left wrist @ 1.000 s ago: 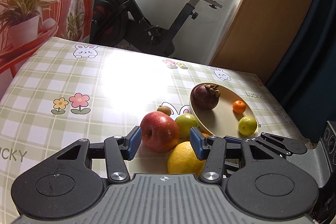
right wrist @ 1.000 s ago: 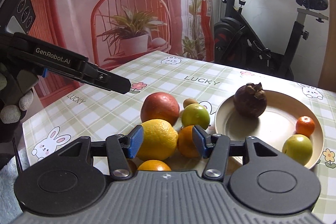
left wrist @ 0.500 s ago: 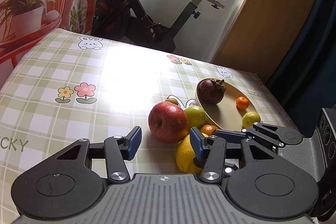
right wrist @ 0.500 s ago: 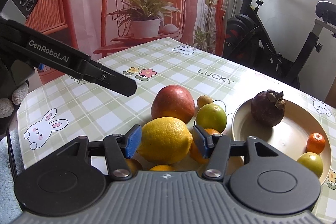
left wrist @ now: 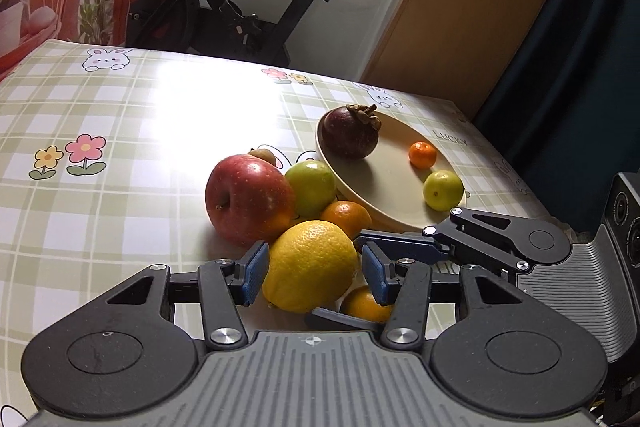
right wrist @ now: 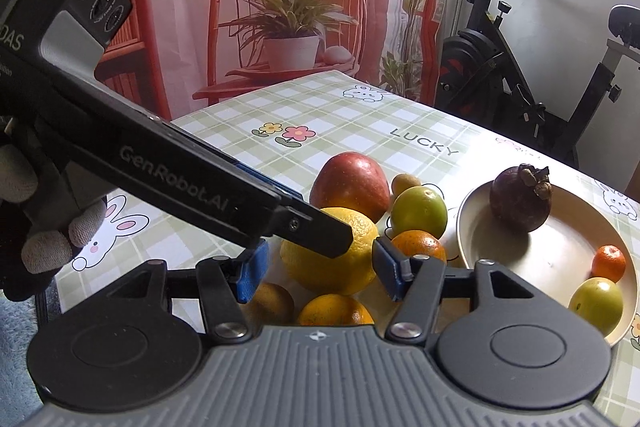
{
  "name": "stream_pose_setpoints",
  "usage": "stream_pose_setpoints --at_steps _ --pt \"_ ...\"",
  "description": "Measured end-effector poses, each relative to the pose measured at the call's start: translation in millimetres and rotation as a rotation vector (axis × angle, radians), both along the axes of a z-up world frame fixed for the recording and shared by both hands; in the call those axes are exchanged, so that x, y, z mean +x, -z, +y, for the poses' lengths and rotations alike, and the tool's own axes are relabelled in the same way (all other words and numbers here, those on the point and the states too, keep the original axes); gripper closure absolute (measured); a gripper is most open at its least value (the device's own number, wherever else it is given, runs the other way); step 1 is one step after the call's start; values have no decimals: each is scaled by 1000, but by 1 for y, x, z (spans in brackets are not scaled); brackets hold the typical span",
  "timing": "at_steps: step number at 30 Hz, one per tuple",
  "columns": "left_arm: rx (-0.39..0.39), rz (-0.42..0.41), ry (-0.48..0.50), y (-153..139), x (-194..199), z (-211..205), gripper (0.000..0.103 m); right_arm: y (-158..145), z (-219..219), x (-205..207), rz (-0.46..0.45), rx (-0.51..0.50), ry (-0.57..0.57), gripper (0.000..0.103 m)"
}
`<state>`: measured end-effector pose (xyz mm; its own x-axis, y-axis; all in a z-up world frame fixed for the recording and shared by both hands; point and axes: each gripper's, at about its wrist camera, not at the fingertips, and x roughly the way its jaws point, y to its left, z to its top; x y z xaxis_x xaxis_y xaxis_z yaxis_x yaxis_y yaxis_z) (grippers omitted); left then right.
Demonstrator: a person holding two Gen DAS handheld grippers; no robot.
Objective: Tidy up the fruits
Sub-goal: 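Withdraw both grippers from the plate toward the yellow lemon, then close the right gripper on the lemon while the left gripper pinches it too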
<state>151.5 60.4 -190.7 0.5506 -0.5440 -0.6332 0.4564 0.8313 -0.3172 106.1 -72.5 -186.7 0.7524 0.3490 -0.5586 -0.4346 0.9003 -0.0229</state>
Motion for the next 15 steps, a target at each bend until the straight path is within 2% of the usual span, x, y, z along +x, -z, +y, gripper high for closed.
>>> stream_pose_setpoints --at_steps 3,8,15 --pt "7 8 -17 6 3 1 49 0 -1 1 2 -1 1 43" --pt "-35 17 -31 7 4 11 49 -2 -11 7 31 69 38 43" --pt "-82 22 -39 10 2 24 48 3 -16 13 70 98 62 43"
